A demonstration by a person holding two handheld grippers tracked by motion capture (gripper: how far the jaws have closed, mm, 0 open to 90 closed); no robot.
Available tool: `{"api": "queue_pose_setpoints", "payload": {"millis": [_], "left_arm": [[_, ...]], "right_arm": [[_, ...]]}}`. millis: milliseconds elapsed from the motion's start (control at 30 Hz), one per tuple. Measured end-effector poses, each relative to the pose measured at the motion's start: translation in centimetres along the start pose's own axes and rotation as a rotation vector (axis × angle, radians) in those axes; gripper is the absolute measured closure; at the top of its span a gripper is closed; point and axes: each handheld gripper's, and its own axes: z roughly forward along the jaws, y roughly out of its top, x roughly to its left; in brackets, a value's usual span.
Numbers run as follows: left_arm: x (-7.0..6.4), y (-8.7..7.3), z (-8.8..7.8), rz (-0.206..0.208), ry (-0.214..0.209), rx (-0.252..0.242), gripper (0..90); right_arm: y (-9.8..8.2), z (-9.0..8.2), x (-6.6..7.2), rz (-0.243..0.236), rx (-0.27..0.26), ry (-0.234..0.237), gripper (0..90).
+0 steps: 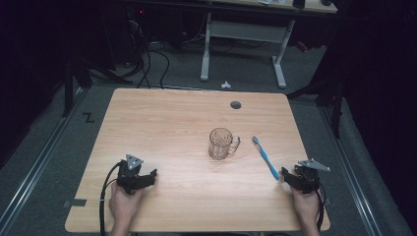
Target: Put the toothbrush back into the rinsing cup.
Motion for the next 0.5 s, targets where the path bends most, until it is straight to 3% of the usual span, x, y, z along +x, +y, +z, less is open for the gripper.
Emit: {"api": "queue_pose_setpoints", "payload": {"millis": [400,500], "left_arm": [[0.03,-0.03,-0.05,-0.006,0.002,0.000,23.0],[0.03,-0.03,-0.05,-0.006,0.002,-0.001,23.1]], "right_arm": [[-0.01,-0.02,0.05,-0.012,-0.001,0.012,45.8],[-0.07,-0.11,-0.11,-0.032,-0.007,0.026,54.5]]}}
